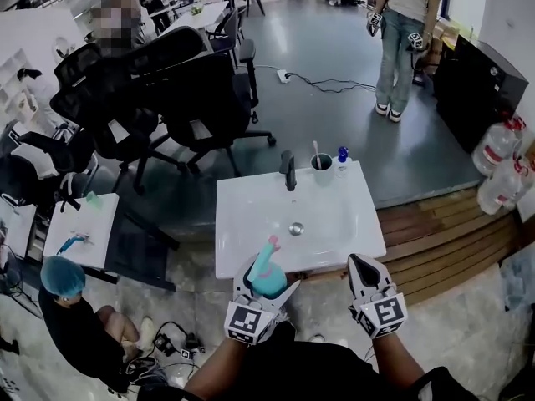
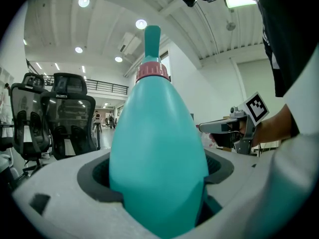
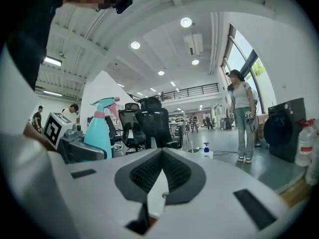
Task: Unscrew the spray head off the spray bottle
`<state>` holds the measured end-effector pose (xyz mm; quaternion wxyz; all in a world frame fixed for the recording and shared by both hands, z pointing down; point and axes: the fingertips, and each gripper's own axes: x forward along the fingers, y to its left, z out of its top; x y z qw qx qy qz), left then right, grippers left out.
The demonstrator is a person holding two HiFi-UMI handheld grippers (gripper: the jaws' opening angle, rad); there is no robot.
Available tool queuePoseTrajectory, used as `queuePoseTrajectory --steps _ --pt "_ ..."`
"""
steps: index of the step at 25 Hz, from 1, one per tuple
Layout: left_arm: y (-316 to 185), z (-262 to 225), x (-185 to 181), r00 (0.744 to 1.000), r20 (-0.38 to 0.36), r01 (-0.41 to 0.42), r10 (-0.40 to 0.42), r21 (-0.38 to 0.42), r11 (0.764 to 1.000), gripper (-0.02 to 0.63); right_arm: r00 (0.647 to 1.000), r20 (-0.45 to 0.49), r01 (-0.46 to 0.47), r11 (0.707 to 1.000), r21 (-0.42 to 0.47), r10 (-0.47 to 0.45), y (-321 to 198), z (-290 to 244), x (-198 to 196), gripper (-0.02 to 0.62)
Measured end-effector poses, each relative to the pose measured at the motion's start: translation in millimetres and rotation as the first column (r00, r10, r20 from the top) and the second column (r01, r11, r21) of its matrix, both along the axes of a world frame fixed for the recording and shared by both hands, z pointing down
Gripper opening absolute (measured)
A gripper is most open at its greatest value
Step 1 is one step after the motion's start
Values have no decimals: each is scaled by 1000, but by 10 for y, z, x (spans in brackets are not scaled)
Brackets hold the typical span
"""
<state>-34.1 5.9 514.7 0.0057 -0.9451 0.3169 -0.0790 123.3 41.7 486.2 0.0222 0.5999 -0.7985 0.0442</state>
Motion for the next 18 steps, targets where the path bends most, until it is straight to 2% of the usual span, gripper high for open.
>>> queuePoseTrajectory --steps 9,18 --pt "-837 -63 -247 999 -20 26 -26 -1 1000 448 999 -17 33 999 -4 -33 -904 -57 -278 5" --pt "-1341 -51 -364 1000 -18 5 -5 -1 1000 448 998 -28 51 999 1 -51 -1365 -130 -482 5"
